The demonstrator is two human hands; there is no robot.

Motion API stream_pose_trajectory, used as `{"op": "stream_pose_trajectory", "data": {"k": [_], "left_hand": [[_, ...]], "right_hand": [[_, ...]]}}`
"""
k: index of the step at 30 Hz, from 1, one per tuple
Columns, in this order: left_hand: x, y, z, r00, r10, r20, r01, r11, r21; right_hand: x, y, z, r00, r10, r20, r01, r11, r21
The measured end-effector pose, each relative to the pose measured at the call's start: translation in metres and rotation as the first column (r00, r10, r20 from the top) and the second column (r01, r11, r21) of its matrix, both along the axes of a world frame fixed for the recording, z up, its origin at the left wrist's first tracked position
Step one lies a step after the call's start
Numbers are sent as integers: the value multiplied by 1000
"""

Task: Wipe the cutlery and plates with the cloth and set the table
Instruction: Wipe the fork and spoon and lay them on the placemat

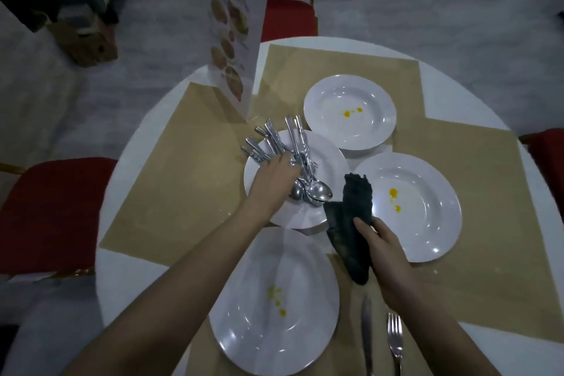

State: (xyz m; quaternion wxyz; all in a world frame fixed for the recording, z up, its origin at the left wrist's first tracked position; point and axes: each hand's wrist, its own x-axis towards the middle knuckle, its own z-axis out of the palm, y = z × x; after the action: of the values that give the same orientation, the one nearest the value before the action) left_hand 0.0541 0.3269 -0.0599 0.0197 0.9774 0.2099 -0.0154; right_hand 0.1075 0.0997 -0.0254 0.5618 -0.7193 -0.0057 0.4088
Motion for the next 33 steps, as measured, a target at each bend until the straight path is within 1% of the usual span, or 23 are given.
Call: {"op": "stream_pose_trajectory", "data": {"k": [5, 8, 10, 12, 18, 20, 22, 24, 27, 28, 30, 32, 33], "left_hand": [[6, 15, -14, 993, -118, -4, 118, 991, 68], [6, 23, -14, 975, -223, 8, 222, 972, 80], [6, 30, -12, 957, -291, 12, 290, 954, 72], [9, 36, -9, 948, -318, 23, 318, 948, 25], [11, 31, 0, 961, -275, 26, 276, 959, -68], [3, 27, 9, 970, -234, 62, 242, 951, -194], [-10, 19, 18, 989, -121, 89, 145, 922, -358], [-26, 0, 26, 992, 45, 117, 20, 866, -499], [-51, -45, 33, 938, 297, 176, -104, 731, -675], [-59, -65, 36, 904, 384, 187, -130, 665, -735], [-75, -100, 37, 819, 552, 153, -169, 489, -856], [-87, -143, 39, 742, 666, 83, -182, 319, -930], [-90, -164, 40, 715, 696, 63, -182, 273, -945]], "right_hand": [[-6, -1, -4, 999, -46, -26, 46, 999, -28], [-10, -5, -4, 996, -79, -48, 77, 996, -45], [-14, -8, -3, 994, -92, -56, 89, 995, -53], [-18, -10, 0, 993, -101, -68, 98, 994, -50], [-23, -11, 3, 987, -133, -85, 131, 991, -29], [-23, -12, 2, 984, -155, -83, 154, 988, -14], [-25, -12, 0, 980, -181, -80, 183, 983, 9], [-28, -13, -1, 980, -184, -72, 186, 982, 28], [-35, -18, -2, 981, -184, -69, 188, 981, 57], [-36, -22, 0, 979, -192, -75, 196, 978, 64], [-40, -25, 0, 970, -217, -108, 225, 972, 67], [-42, -37, 4, 960, -233, -158, 248, 965, 85], [-42, -45, 7, 957, -228, -178, 248, 964, 98]]}}
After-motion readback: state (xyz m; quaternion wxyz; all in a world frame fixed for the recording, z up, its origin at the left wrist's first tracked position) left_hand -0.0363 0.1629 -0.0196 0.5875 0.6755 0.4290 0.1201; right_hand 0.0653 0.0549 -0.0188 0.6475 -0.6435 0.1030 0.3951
